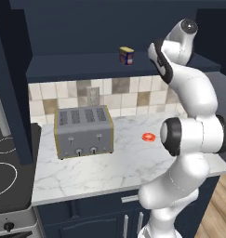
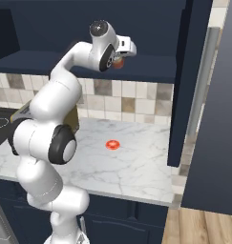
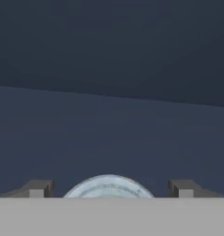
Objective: Restock the canned food cabinet by taking the new fresh canned food from the counter and placing it in the cabinet. Then, take the old canned food from the cabinet and place it on the counter.
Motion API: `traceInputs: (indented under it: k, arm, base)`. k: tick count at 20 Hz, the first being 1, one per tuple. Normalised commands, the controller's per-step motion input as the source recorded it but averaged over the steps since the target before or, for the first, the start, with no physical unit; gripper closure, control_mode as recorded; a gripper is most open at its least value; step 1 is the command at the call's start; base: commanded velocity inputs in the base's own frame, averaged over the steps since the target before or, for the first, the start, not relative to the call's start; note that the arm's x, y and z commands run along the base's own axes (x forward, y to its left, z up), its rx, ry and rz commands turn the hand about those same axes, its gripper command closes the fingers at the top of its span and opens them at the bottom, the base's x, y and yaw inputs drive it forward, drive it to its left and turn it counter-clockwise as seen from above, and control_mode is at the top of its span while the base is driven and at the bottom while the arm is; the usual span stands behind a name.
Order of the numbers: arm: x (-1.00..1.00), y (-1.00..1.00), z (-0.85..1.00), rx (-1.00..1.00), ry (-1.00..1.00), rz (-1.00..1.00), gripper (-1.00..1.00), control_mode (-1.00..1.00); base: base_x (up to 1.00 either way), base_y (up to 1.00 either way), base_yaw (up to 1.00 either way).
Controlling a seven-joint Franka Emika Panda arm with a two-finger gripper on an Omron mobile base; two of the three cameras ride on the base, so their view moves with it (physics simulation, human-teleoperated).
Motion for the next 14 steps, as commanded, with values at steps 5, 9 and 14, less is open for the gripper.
traceInputs:
  k: [5, 9, 14]
  arm:
    - [0.23, 0.00, 0.00, 0.00, -0.17, 0.00, -1.00, -1.00]
    - [0.00, 0.00, 0.00, 0.00, -0.20, 0.00, -1.00, -1.00]
    - [-0.44, 0.00, 0.60, 0.00, -0.18, 0.00, -1.00, -1.00]
  base:
    - [0.00, 0.00, 0.00]
    - [0.00, 0.00, 0.00]
    - [0.00, 0.00, 0.00]
